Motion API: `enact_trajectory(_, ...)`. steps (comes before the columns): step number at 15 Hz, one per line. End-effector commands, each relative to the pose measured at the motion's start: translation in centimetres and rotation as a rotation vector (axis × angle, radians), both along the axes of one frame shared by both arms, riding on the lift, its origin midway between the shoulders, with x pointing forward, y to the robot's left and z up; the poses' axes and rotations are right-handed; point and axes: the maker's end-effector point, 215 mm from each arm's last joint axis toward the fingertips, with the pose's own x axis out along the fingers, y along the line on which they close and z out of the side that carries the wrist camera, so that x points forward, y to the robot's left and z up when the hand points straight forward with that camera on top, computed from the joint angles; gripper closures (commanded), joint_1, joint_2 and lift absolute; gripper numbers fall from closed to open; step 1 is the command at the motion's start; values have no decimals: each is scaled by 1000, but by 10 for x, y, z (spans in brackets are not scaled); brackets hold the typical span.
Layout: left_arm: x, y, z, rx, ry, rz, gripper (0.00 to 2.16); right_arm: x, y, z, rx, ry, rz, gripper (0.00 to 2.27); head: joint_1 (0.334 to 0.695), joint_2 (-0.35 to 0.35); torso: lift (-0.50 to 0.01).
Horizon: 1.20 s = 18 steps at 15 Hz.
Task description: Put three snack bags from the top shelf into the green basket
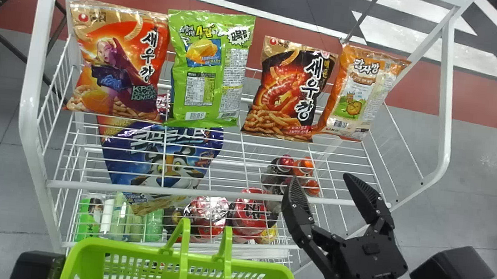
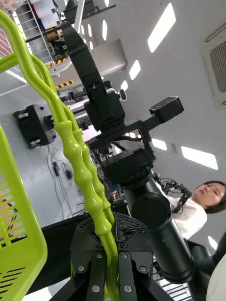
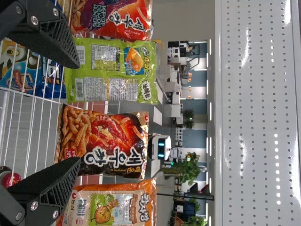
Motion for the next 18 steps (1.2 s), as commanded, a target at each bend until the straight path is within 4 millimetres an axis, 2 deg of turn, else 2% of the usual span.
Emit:
enact_trajectory(1,0,1,-1,3,3,2,1396,2,1,-2,0,3,3,124,695,-350,-45)
enact_trajectory(18,2,0,-2,2,-2,6,1396,10,2,-14,0,12,7,124,695,-350,-45)
